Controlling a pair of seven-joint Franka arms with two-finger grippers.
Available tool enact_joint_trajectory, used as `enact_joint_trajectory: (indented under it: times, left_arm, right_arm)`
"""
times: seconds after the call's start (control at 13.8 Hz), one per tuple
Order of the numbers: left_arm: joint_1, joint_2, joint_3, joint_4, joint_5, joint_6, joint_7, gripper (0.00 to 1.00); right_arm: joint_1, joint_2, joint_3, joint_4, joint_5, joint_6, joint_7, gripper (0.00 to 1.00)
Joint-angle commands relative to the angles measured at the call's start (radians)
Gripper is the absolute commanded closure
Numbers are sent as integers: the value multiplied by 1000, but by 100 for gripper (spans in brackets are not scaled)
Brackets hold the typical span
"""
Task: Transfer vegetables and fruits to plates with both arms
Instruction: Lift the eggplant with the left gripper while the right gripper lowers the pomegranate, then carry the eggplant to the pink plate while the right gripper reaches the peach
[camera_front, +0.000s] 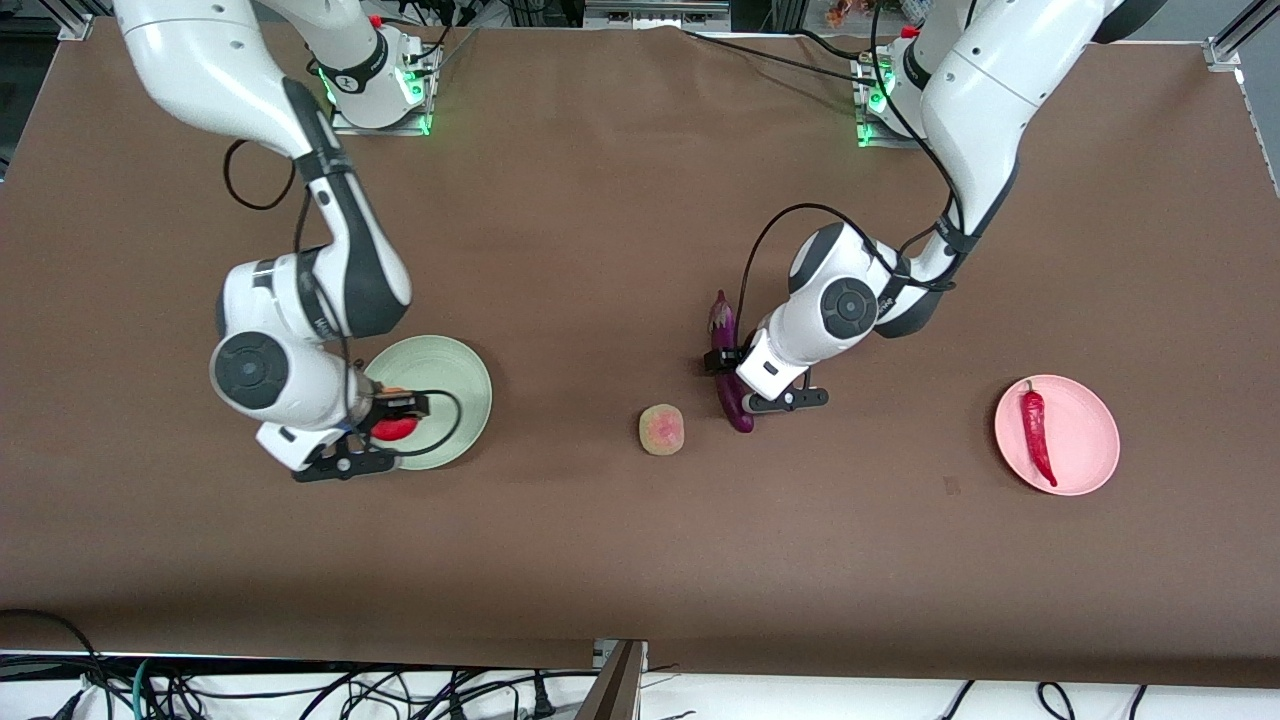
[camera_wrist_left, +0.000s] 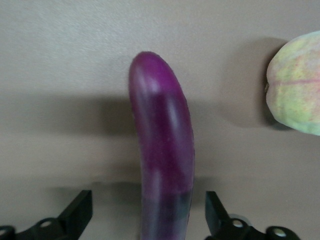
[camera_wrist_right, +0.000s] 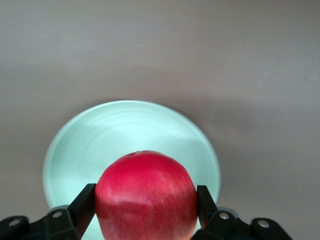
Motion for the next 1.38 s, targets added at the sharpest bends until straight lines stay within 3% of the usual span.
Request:
enact_joint_trajectory:
  times: [0.0,0.14,0.36,0.43,0.65,0.72,0.94,1.3]
  left_arm:
    - [-6,-21,4,-24,18,38,-15,97]
    - [0,-25,4,-27,20,34,-8,100]
    - [6,-53,6,-26,20,22,-8,100]
    - [12,-86,10,-24,20,-38,-6,100]
    - [92,-172,26,63,76,-381,48,100]
    - [131,-173,21,124,107,-513,120,100]
    - [199,-168,53,229,241,-766,332,100]
    - [320,-154,69,243,622,-838,642,100]
  right_arm:
    - [-2,20,19,-42,11,82,-16,68]
    - [-6,42,19,-75,14,148,-16,65]
    - [-11,43,19,-126,15,211,-10,51]
    - [-11,43,19,-126,15,210,-5,47]
    - [-11,33,20,-121,15,199,3,8]
    - [-11,24,25,-115,15,187,9,1]
    - [6,7,51,-69,14,118,125,1]
    - [70,31,149,58,12,92,462,1]
